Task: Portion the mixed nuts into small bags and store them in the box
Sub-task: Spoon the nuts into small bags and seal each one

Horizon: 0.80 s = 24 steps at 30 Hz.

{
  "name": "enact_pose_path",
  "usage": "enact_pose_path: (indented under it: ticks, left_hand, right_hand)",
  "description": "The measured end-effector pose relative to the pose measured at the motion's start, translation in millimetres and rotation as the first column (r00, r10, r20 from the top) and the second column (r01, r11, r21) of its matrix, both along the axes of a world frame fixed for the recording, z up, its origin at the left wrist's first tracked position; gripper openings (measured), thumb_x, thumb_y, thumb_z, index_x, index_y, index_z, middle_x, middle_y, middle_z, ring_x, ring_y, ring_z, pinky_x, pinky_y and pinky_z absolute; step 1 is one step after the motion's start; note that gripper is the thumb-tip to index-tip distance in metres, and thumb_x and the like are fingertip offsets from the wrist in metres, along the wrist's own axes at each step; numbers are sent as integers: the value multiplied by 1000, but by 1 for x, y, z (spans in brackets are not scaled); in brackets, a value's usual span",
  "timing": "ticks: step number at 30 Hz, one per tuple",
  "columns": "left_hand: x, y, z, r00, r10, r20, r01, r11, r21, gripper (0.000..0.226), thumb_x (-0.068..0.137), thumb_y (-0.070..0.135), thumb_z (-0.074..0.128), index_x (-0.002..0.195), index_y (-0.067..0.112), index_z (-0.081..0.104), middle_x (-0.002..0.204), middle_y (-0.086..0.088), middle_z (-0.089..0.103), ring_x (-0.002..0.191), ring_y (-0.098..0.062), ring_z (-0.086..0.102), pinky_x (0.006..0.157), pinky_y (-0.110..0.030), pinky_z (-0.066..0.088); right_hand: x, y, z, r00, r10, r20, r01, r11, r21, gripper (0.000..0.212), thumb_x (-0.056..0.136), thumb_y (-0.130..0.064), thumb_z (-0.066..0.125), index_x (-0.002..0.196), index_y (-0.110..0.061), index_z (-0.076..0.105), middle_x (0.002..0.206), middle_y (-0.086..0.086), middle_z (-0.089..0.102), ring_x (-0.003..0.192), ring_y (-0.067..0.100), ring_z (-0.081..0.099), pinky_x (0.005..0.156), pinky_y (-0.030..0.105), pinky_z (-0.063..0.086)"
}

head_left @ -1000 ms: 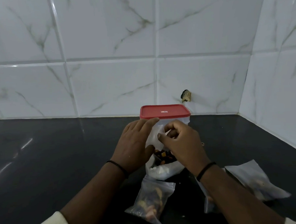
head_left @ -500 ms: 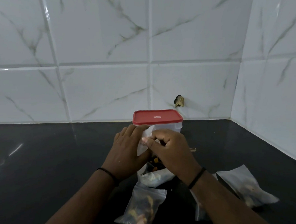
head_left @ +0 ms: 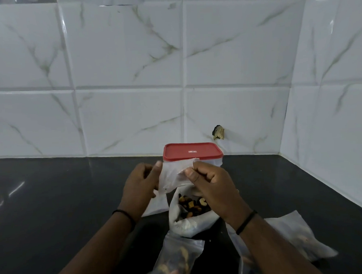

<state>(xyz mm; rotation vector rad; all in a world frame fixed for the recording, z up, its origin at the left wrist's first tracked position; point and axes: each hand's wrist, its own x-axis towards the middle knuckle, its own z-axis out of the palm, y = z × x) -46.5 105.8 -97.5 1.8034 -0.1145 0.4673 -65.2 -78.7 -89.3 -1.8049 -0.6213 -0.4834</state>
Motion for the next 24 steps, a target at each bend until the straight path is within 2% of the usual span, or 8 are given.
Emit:
enact_pose_path:
  ticks: [3,6,9,12,16,18,20,24]
  left_hand:
    - [1,3,-1,979,-158,-129,119,956,-267,34,94,28,60,74,1,58,63,-11,51,54,-21,47,46,-30,42]
    - [-1,3,-4,972,-187,-140,137,944,-301,31,95,21,60,71,1,55,58,-9,46,46,-18,43,42,-26,36]
    - [-2,1,-2,979,-163,-123,115,936,-332,34,98,22,55,70,3,51,53,-7,46,42,-17,40,40,-25,35]
    - [-3,-1,-1,990,-107,-92,76,952,-295,36,99,25,52,71,3,53,56,-8,50,46,-20,45,43,-27,38]
    - [-1,3,-6,980,141,141,-145,989,22,36,90,50,57,91,14,58,86,-2,59,76,-16,56,66,-32,48]
    - [-6,8,-2,940,26,340,-112,965,236,46,81,56,59,115,24,57,111,8,59,100,-6,56,83,-25,48]
    - [-11,7,1,899,-178,400,-12,904,428,65,75,46,67,134,26,49,129,14,53,120,-3,50,98,-23,40]
    - [-13,-11,-7,899,-250,360,-34,780,625,86,67,38,78,143,32,38,129,17,53,119,0,47,105,-26,35]
  right_hand:
    - [1,0,-1,1000,18,-7,-18,1000,-19,42,95,-42,57,88,-3,67,64,-3,53,61,10,52,64,44,56]
    - [1,0,-1,999,33,-28,-33,999,-24,26,101,-25,55,88,-6,69,59,-14,50,53,2,48,57,19,43]
    - [-2,0,-3,994,70,-78,-72,997,-17,25,101,-28,53,98,-11,71,64,-2,52,48,8,47,48,22,45]
    - [-4,2,-2,988,105,-113,-106,994,-6,25,98,-40,49,103,-24,68,56,-9,53,41,10,47,45,28,48]
    - [-6,2,-1,986,77,-145,-87,994,-64,44,88,-55,48,123,-30,60,81,1,69,48,6,54,50,28,54]
    - [-4,0,-3,994,74,-81,-84,989,-124,44,87,-63,44,117,-36,62,88,0,70,56,2,59,52,18,51]
    - [-6,-1,0,996,83,-36,-87,985,-151,37,90,-65,39,110,-43,60,86,-12,70,66,-4,63,55,11,48]
    - [-12,0,4,985,129,-118,-142,984,-104,35,92,-49,32,111,-34,58,60,-24,65,52,-8,59,48,8,42]
